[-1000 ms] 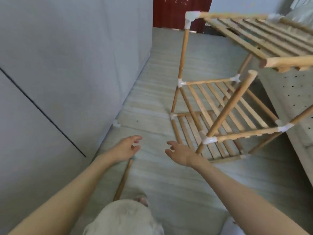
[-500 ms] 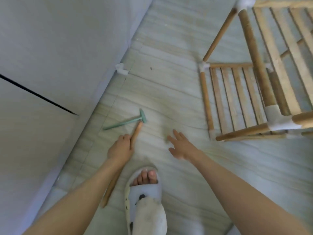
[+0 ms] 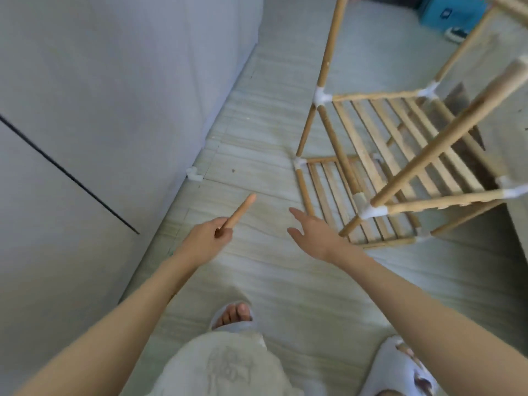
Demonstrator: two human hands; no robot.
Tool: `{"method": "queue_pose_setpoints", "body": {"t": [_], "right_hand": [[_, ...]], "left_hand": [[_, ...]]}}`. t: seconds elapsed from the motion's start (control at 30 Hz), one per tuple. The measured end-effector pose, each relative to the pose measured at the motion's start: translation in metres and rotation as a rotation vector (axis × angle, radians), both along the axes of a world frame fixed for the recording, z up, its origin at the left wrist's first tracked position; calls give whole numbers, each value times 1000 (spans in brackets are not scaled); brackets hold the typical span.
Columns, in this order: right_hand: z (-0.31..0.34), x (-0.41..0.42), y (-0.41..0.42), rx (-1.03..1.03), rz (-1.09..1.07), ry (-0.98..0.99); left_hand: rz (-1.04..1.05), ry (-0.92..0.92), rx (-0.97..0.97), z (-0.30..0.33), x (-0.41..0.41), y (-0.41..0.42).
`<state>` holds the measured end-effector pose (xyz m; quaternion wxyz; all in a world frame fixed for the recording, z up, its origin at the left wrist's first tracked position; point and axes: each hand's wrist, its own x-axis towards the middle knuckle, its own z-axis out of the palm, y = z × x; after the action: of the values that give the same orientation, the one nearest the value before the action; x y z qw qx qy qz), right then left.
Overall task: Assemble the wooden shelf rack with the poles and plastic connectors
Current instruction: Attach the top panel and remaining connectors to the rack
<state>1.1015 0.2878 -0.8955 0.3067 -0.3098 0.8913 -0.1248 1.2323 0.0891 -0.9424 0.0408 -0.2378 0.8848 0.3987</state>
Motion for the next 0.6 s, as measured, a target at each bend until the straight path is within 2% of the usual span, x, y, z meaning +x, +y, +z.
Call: {"method": "queue_pose_setpoints", "body": {"t": [0.17,0.27,0.33,0.4,0.53,0.6], "right_hand": [[63,13,43,-282,-309,294],[89,13,73,-237,-592,450],[102,5,88,-253,-706,499],[111,-3,95,-368,-746,478],[129,-15,80,-509,-628,380],[137,-21,69,-574,-737,284]], "left_hand": [[-109,160,2,47,-1,25],[-123,281,-46,76,-3,36],[-136,342,-89,95,-6,39],[-170,385,-134,113,-11,40],[-212,412,-225,152,-25,45],[-204,435,-253,172,-32,51]]}}
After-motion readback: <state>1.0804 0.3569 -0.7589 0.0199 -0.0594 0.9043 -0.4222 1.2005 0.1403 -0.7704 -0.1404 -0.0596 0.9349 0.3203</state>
